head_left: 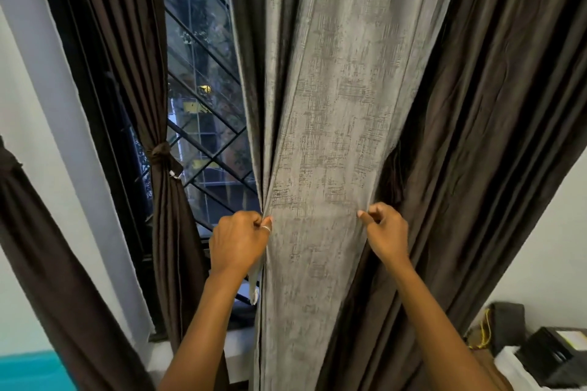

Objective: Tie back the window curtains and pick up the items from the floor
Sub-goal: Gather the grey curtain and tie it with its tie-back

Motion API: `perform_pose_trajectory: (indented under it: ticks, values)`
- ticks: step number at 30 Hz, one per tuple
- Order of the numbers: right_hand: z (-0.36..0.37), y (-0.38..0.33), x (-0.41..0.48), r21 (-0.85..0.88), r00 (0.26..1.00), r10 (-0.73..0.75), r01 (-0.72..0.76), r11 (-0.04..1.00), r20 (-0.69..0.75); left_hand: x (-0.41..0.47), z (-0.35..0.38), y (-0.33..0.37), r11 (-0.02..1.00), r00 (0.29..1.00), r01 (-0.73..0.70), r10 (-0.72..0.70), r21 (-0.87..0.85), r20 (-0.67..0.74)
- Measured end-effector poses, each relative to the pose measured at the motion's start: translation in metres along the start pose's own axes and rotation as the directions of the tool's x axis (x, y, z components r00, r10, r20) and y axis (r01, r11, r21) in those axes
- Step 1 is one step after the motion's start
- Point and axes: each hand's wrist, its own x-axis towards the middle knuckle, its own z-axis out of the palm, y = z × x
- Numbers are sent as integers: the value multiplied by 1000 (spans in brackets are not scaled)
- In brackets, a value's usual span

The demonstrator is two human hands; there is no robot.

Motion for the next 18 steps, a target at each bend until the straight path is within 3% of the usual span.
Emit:
perform_pose_trajectory:
  ticks: [7, 12, 18]
  values:
    - [9, -12, -51, 60, 995, -68, 73, 996, -77, -3, 7, 1, 1000, 999, -12, 11, -16, -40]
    - [27, -33, -69, 98, 981, -186, 191, 977, -53, -9, 16, 11, 998, 999, -29, 28, -49, -15]
    - [60, -50, -87, 195, 979, -195, 182, 964, 50, -13, 18, 19, 996, 999, -54, 55, -64, 1]
